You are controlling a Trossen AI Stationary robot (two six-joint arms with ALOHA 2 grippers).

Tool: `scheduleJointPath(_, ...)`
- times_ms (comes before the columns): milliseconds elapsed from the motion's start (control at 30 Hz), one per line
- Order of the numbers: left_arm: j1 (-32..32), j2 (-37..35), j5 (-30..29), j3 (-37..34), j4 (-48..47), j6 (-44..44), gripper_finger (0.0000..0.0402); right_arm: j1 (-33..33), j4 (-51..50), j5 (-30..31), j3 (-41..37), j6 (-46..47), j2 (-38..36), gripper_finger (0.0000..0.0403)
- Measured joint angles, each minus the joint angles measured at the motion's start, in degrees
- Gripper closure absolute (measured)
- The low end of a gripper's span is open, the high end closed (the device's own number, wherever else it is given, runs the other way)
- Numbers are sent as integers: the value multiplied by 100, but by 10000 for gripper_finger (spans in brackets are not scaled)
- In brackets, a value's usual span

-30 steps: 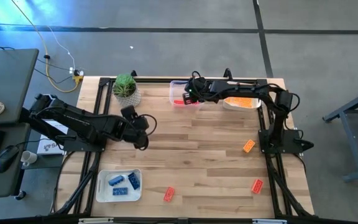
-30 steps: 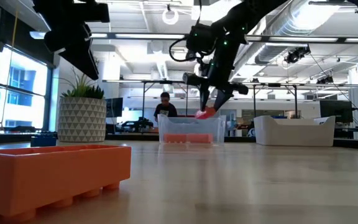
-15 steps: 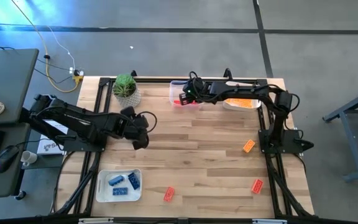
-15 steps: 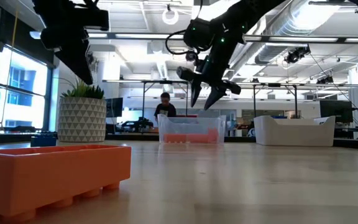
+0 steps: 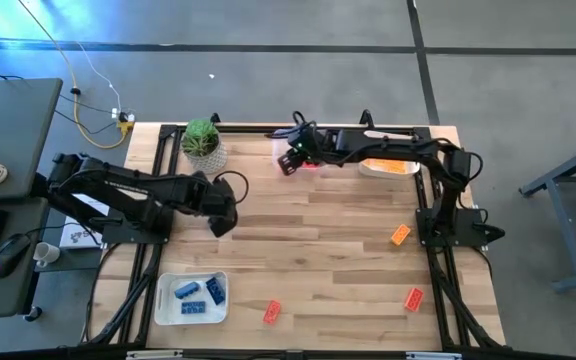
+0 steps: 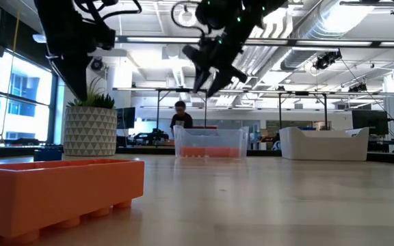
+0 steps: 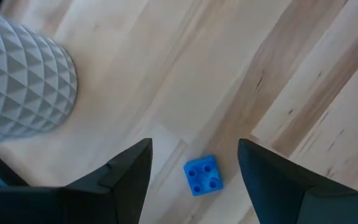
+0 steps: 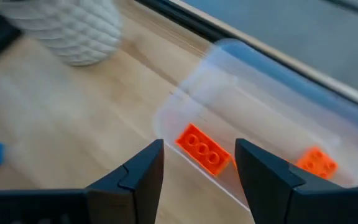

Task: Sort & place blocks by color
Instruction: Put the blue game piece into the bottom white bin

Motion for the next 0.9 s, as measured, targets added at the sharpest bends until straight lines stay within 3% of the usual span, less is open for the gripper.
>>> scheduleJointPath(233, 307, -1, 370, 0, 40, -561, 177, 85, -776, -110, 1088, -1034, 0, 222)
scheduleJointPath(467, 424, -1, 678, -85, 57, -1060, 177, 76, -1659, -68, 1947, -1474, -2, 222)
scheduleJointPath(900, 648, -1, 1455, -1084, 749, -1567, 177, 76, -2030, -17, 2107, -1947, 28, 221)
